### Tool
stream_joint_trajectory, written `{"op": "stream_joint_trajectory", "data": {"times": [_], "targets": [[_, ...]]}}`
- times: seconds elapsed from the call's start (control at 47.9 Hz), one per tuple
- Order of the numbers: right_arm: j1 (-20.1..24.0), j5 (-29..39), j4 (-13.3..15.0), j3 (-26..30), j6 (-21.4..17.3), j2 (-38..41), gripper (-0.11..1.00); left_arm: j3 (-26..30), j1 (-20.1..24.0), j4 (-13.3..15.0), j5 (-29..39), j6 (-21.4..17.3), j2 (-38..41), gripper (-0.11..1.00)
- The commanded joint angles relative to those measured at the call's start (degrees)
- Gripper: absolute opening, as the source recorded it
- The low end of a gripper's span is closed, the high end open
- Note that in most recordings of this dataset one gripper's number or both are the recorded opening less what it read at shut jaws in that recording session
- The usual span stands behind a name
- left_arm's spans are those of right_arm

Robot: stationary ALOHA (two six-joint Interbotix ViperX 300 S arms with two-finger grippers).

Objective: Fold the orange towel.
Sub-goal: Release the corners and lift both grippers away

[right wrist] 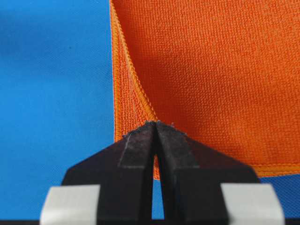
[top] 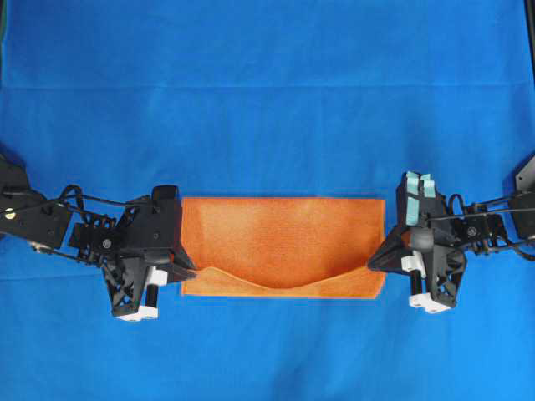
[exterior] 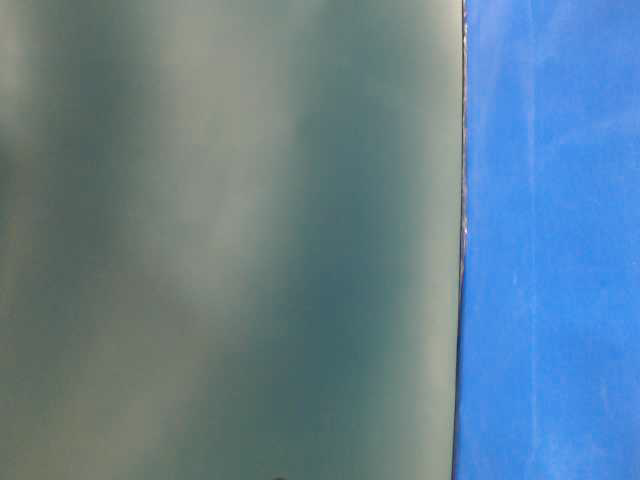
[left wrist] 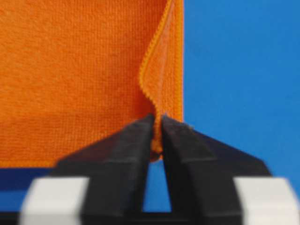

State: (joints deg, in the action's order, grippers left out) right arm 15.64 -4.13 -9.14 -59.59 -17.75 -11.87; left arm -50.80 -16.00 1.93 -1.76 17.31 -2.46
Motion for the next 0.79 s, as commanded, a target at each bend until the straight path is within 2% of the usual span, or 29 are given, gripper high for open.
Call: {"op": "stream_joint_trajectory", "data": {"times": [0.0,0.063,0.167,0.23,0.271,0.376,0.585,0.773], "targets": [[0.26,-0.35,-0.7,1.41,-0.44,0.0,0.02,1.05,-0.26,0.0,-0.44,-0.18,-0.7,0.2],[0.26,-0.26,-0.88,1.67,-0.79,0.09,0.08,1.23,-0.26,0.0,-0.44,-0.26,-0.79,0.38],[0.26,-0.26,-0.7,1.67,-0.35,-0.35,0.42,1.58,0.35,-0.09,0.09,-1.05,-1.58,0.68],[-0.35,-0.18,-0.18,1.32,0.09,-1.14,0.61,1.58,1.49,-0.18,0.7,-1.67,-2.81,0.74],[-0.88,0.09,0.26,1.14,0.09,-2.02,0.67,1.49,2.37,-0.18,1.23,-2.2,-3.78,0.73],[-3.69,1.41,1.76,0.18,0.09,-4.75,0.62,1.05,5.19,-0.09,2.37,-4.22,-5.98,0.72],[-13.27,2.72,4.83,-1.14,0.18,-6.68,0.63,0.0,12.13,-0.09,2.72,-8.35,-6.94,0.72],[-16.61,5.27,6.59,-0.53,0.18,-5.27,0.63,-0.09,14.77,-0.09,2.72,-9.49,-6.42,0.72]]}}
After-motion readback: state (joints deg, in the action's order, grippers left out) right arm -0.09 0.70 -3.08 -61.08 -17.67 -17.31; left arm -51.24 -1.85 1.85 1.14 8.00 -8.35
